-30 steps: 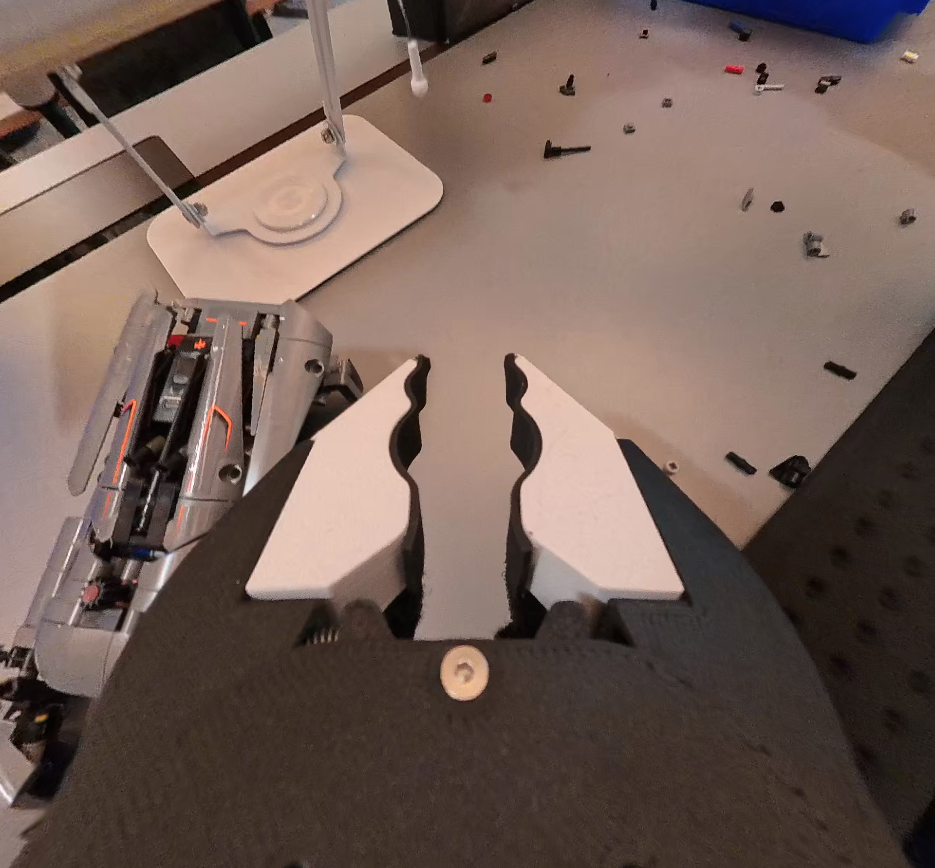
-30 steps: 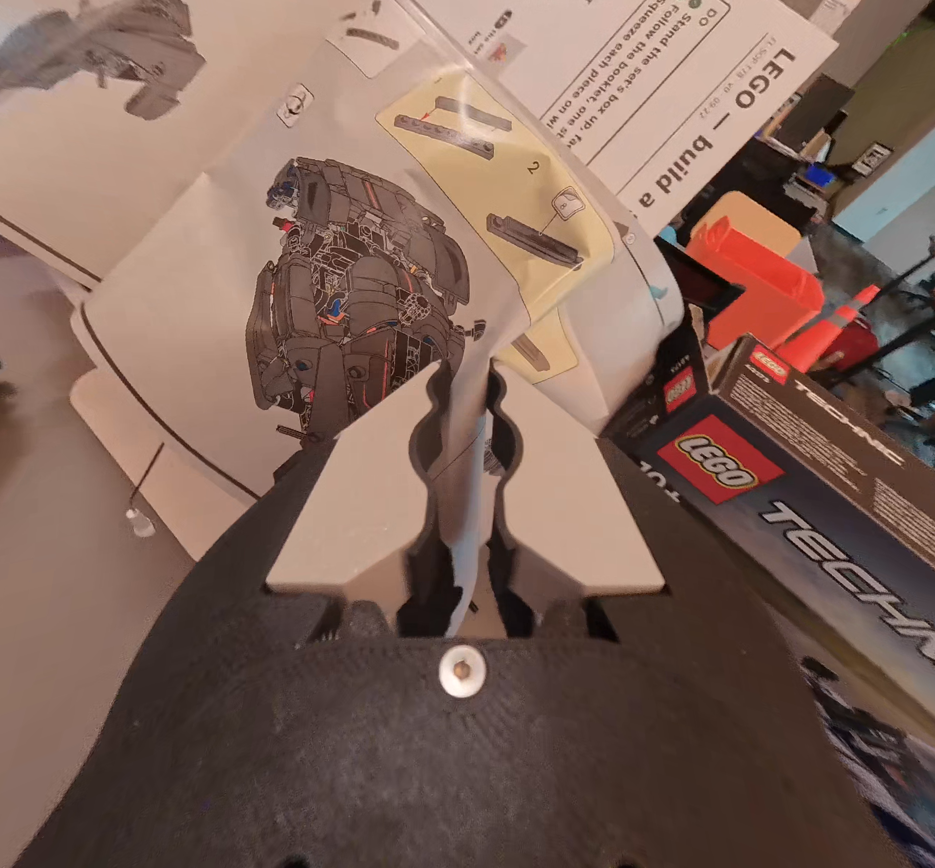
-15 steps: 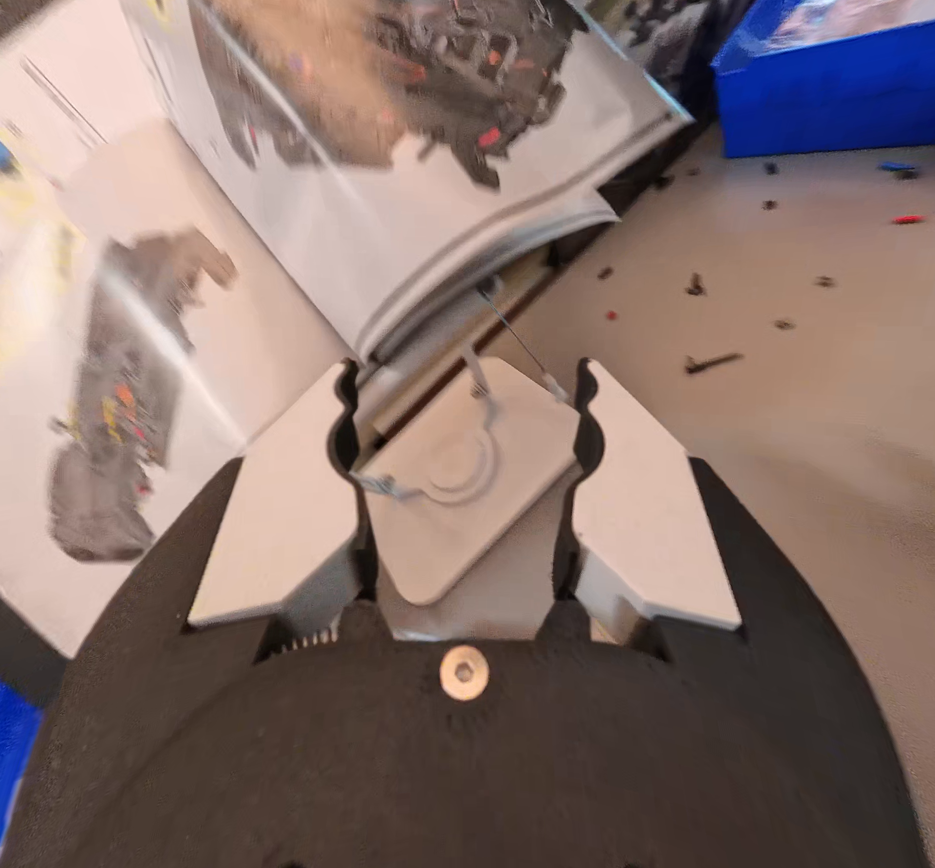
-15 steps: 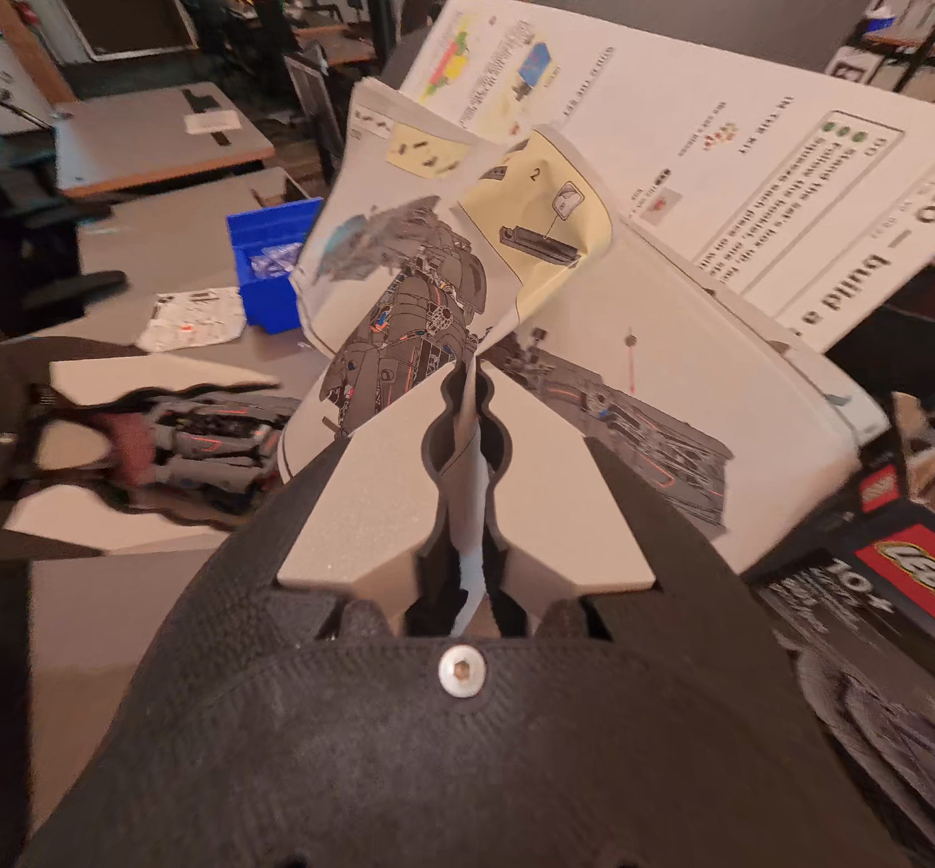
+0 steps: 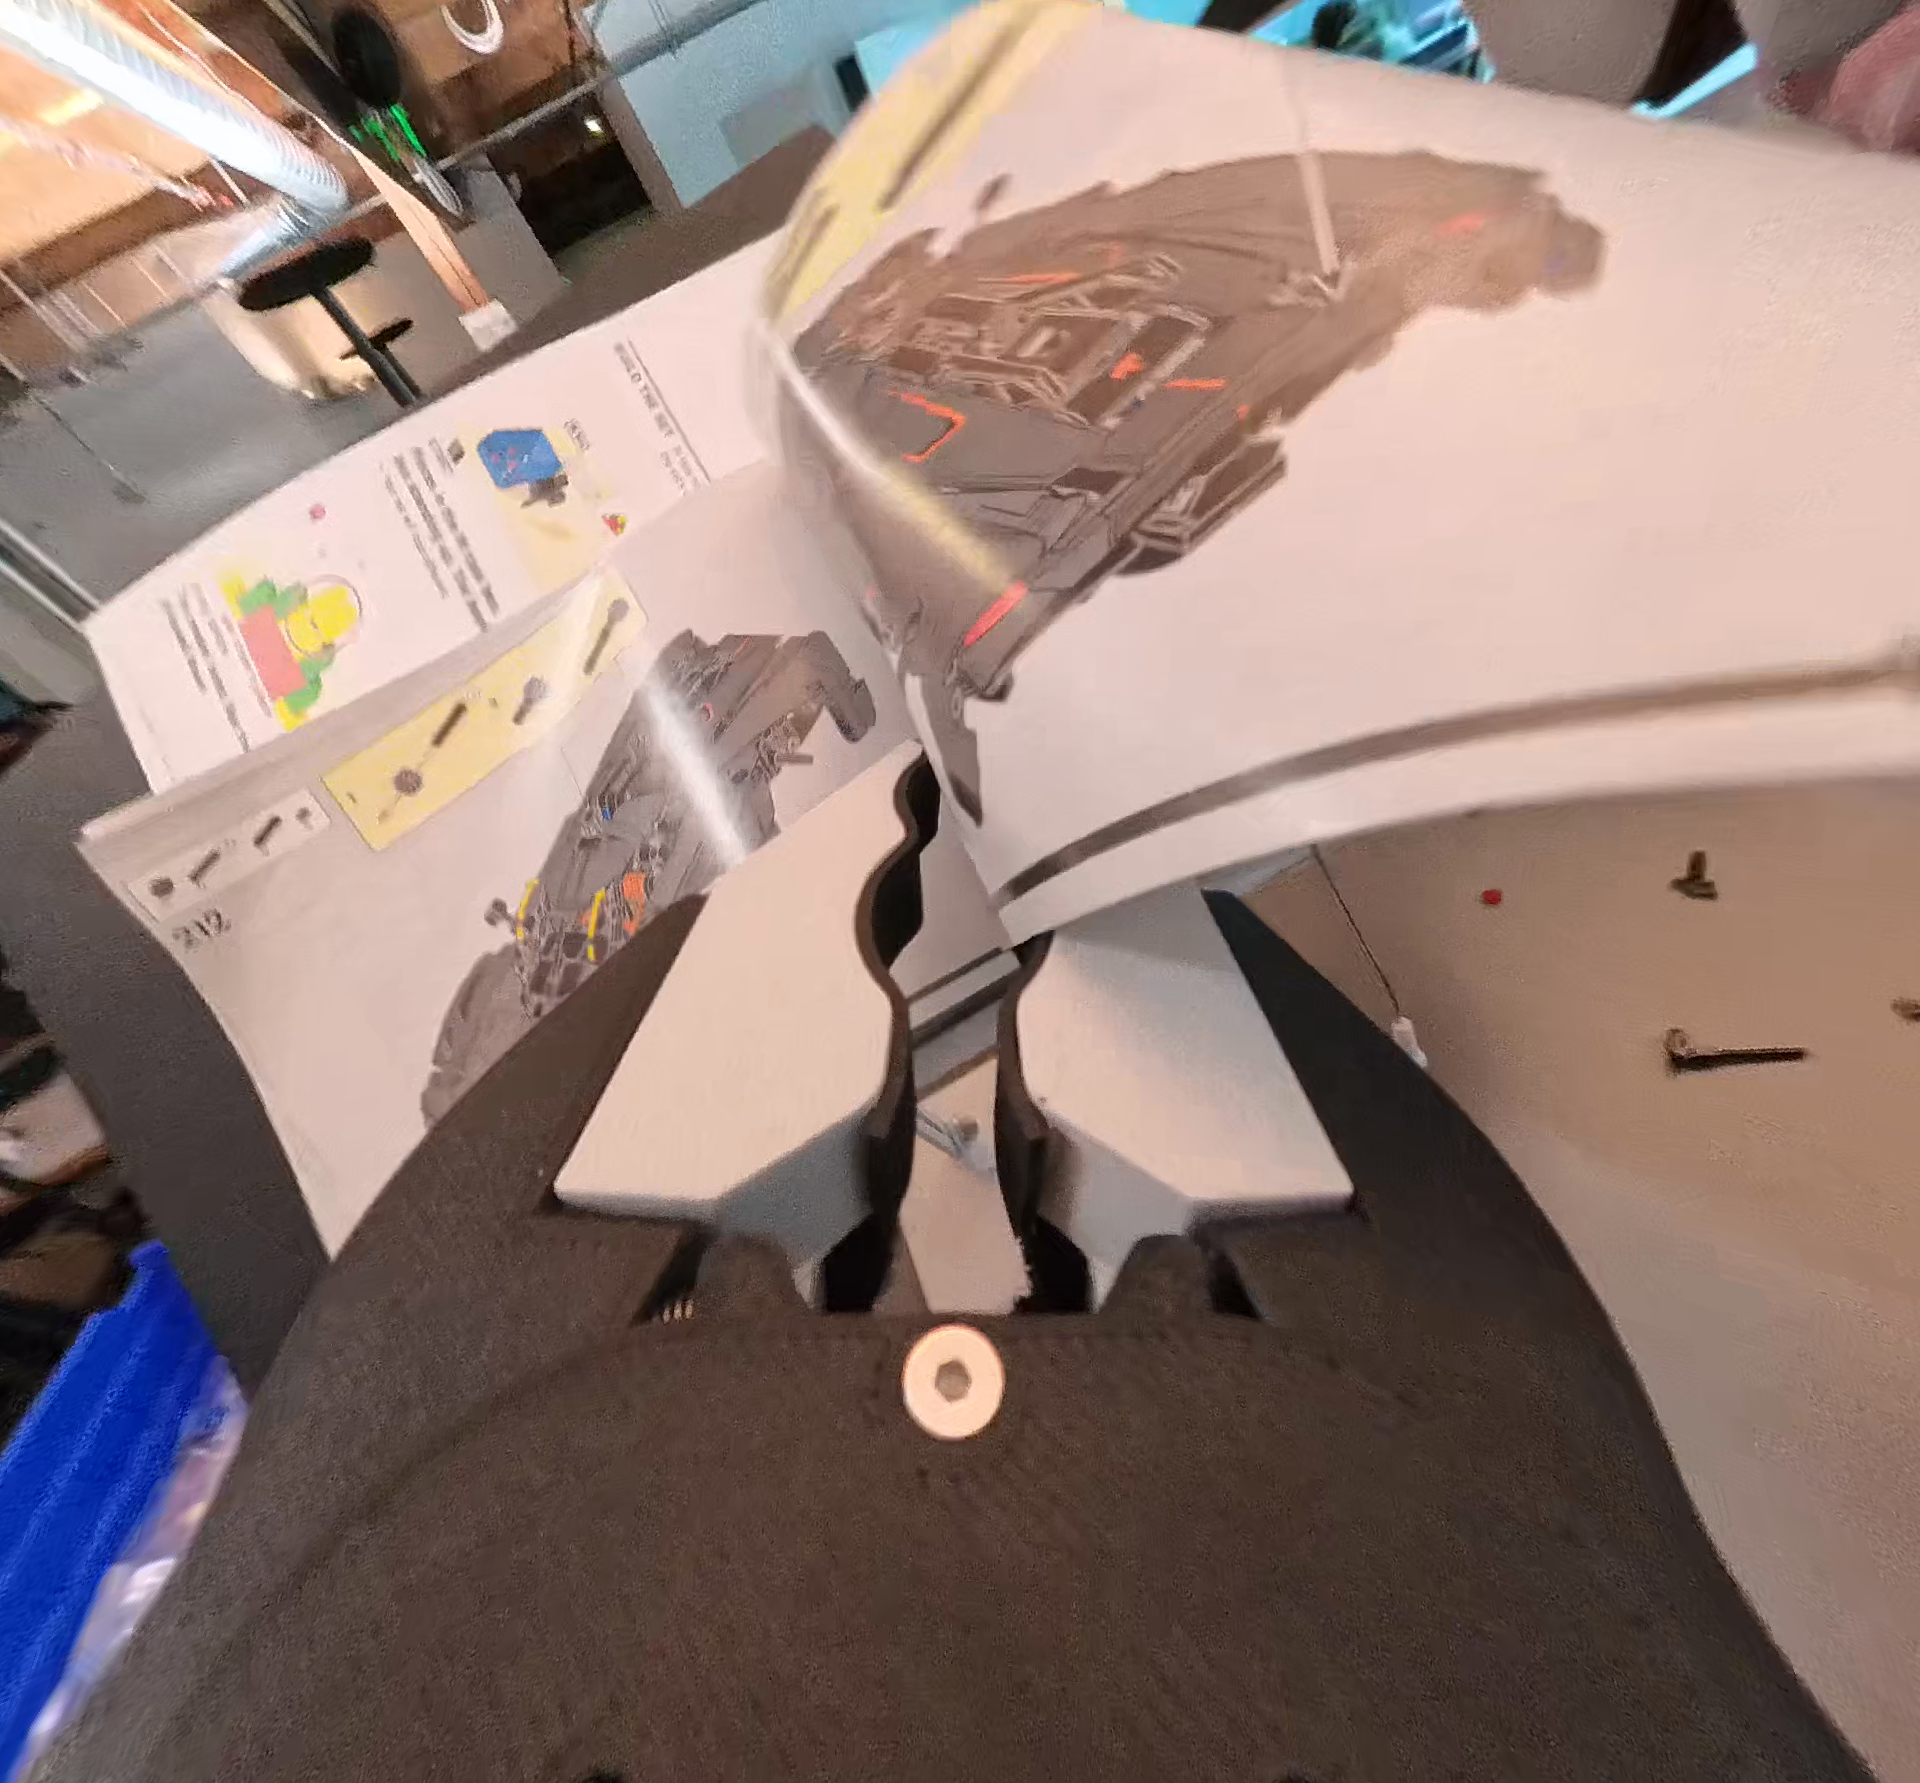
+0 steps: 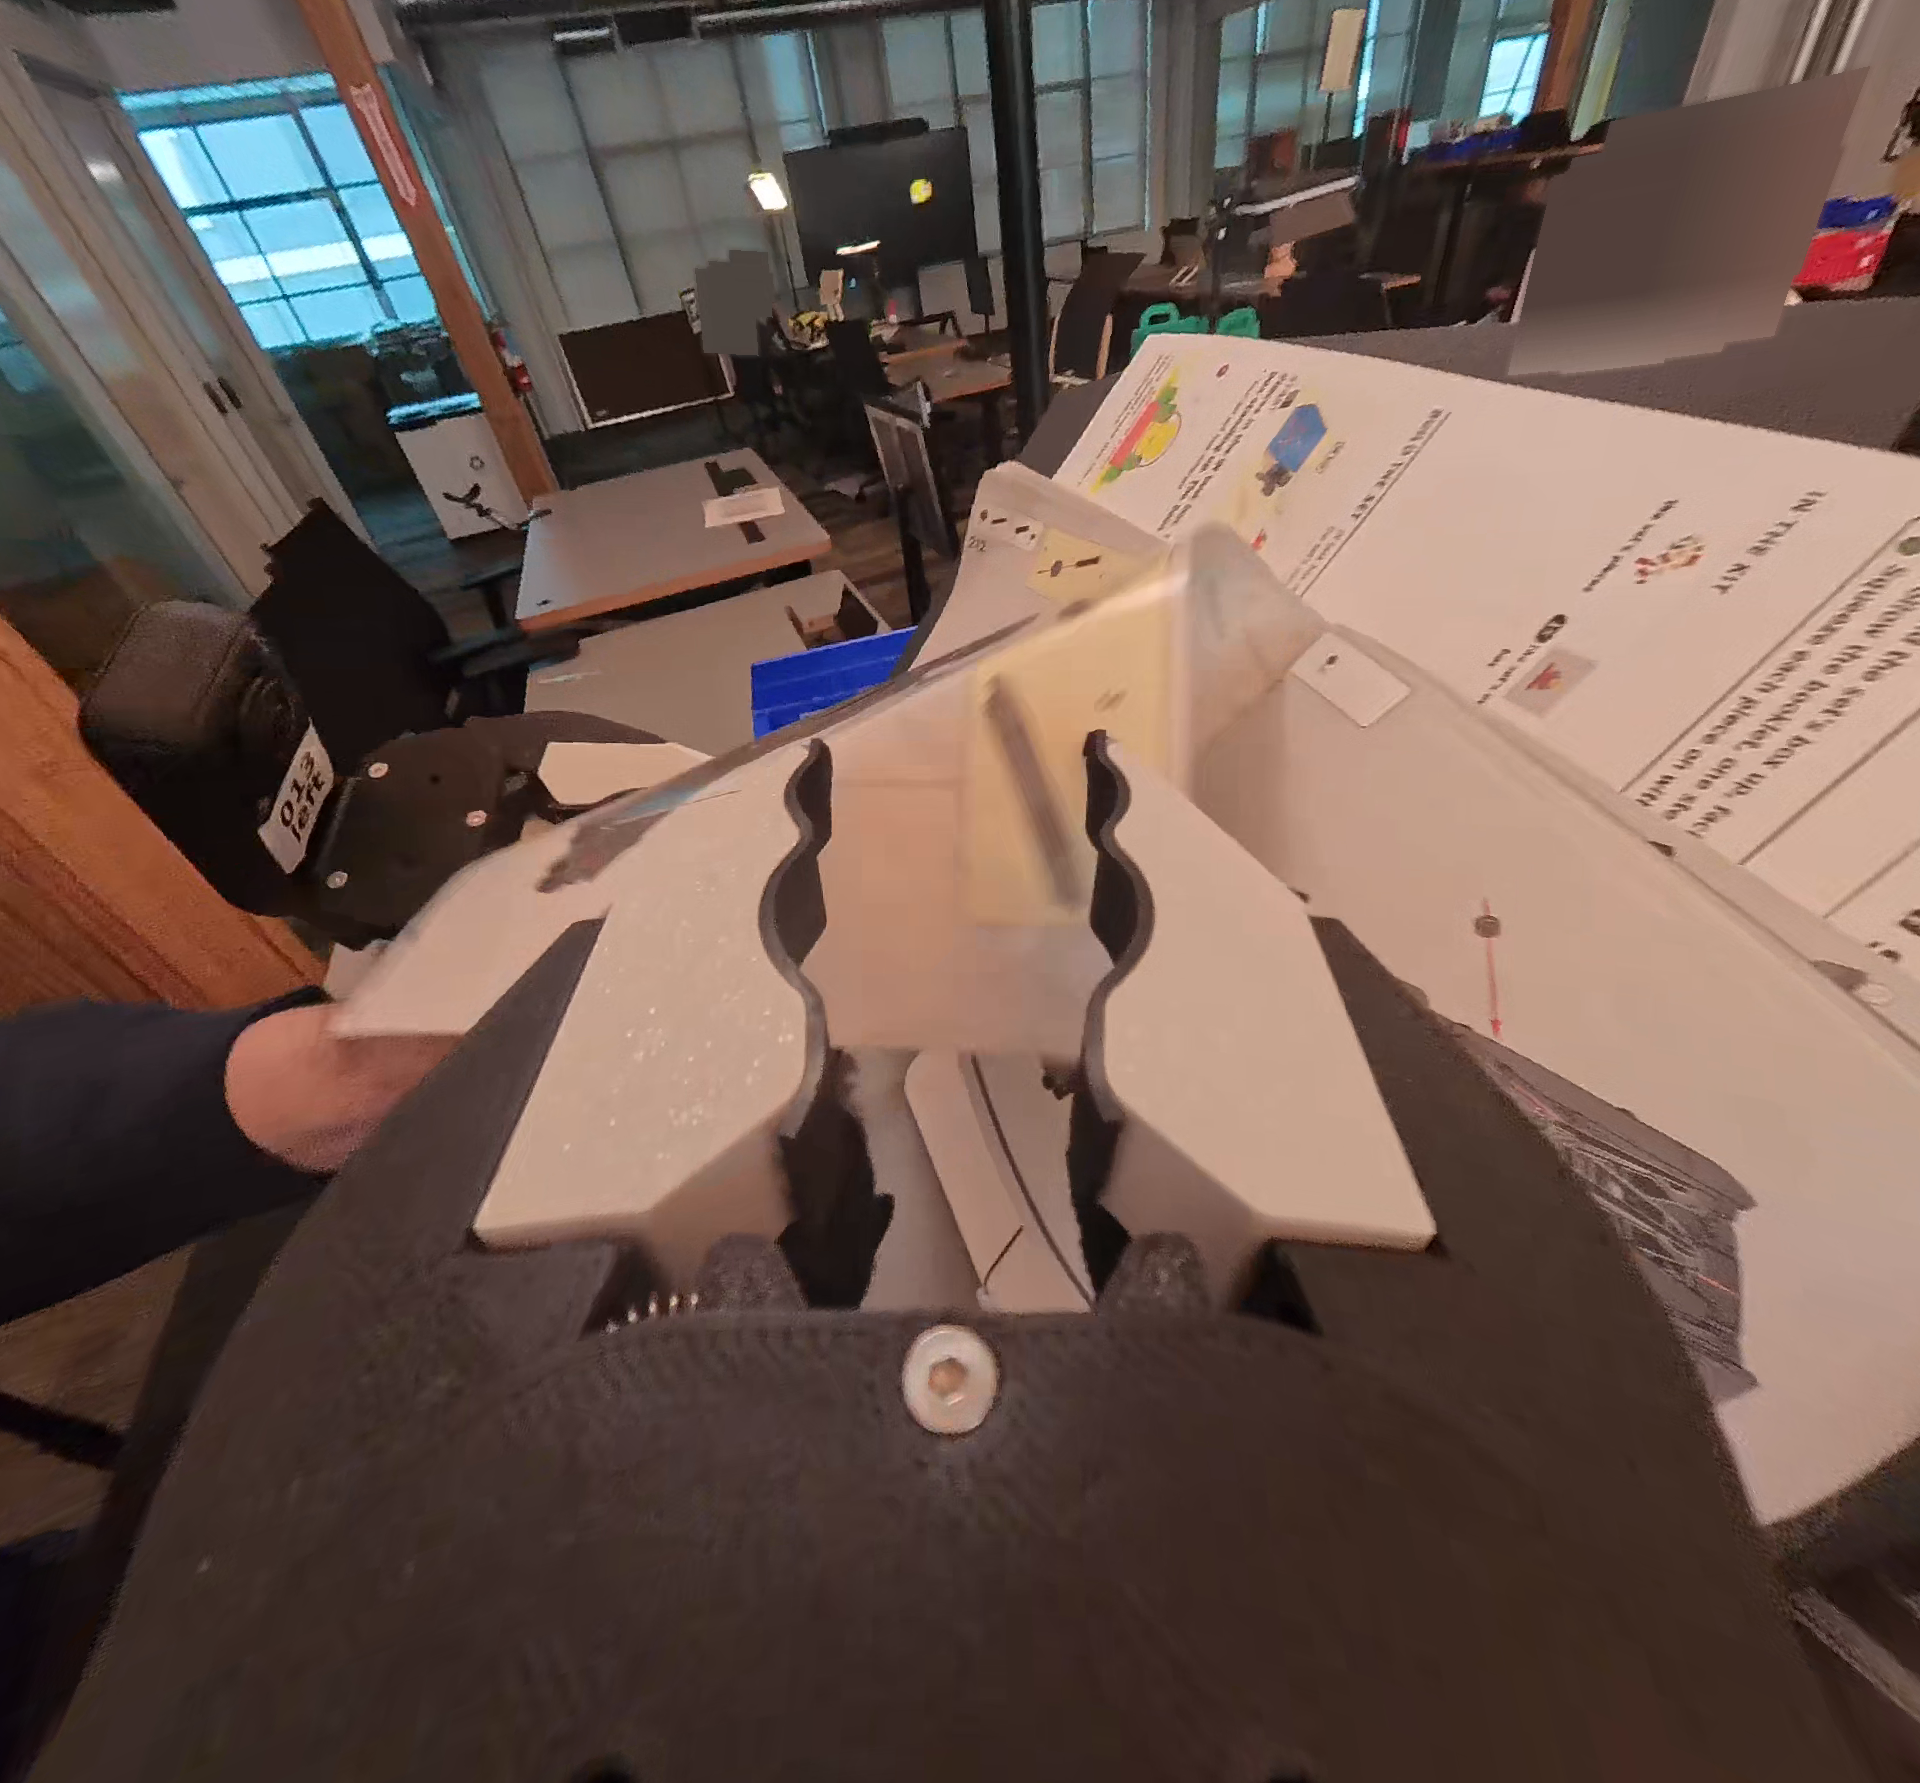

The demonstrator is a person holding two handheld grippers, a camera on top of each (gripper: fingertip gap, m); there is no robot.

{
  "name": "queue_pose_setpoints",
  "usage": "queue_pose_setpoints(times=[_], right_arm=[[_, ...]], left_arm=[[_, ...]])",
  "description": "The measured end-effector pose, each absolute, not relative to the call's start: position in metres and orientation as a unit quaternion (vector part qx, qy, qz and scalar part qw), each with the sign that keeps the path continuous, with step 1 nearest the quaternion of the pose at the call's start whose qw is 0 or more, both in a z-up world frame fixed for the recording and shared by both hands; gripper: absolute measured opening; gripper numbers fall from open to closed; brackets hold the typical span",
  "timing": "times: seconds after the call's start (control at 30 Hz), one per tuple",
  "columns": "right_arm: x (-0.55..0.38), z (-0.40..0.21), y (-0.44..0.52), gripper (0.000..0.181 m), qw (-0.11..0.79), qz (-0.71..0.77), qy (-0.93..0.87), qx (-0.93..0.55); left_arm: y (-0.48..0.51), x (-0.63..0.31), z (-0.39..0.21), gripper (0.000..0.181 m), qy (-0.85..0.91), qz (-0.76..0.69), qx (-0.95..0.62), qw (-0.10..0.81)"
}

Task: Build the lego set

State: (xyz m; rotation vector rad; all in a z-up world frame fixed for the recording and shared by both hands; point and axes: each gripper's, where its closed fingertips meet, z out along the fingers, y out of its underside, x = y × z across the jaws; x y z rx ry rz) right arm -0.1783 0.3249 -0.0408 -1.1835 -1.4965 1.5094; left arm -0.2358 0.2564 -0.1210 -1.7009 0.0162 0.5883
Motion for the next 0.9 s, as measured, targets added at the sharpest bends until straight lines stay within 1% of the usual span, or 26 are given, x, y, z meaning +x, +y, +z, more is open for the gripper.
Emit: queue_pose_setpoints(times=[0.2,0.33,0.53,0.57,0.6,0.67,0.77,0.87,0.9], right_arm=[[-0.177,-0.037,0.34,0.051,0.354,0.608,-0.537,-0.466],[-0.185,-0.049,0.341,0.052,0.388,0.567,-0.545,-0.48],[-0.206,-0.078,0.328,0.055,0.363,0.538,-0.57,-0.505],[-0.212,-0.085,0.321,0.055,0.356,0.529,-0.582,-0.505],[-0.218,-0.091,0.314,0.056,0.352,0.518,-0.594,-0.505],[-0.231,-0.103,0.303,0.057,0.354,0.49,-0.618,-0.502],[-0.253,-0.116,0.287,0.056,0.368,0.448,-0.65,-0.49],[-0.272,-0.126,0.278,0.05,0.413,0.388,-0.682,-0.463],[-0.279,-0.13,0.276,0.05,0.421,0.371,-0.689,-0.459]], left_arm=[[0.23,-0.26,-0.122,0.001,-0.079,0.134,-0.727,0.669],[0.212,-0.287,-0.121,0.006,-0.133,0.075,-0.709,0.689],[0.184,-0.337,-0.114,0.006,-0.192,0.026,-0.678,0.709],[0.181,-0.344,-0.114,0.005,-0.195,0.019,-0.678,0.708],[0.179,-0.352,-0.119,0.0,-0.197,0.02,-0.688,0.699],[0.177,-0.368,-0.13,0.0,-0.208,0.009,-0.703,0.68],[0.174,-0.387,-0.142,0.0,-0.214,0.002,-0.706,0.675],[0.176,-0.401,-0.156,0.0,-0.218,-0.004,-0.72,0.659],[0.177,-0.405,-0.164,0.0,-0.22,-0.004,-0.729,0.648]])
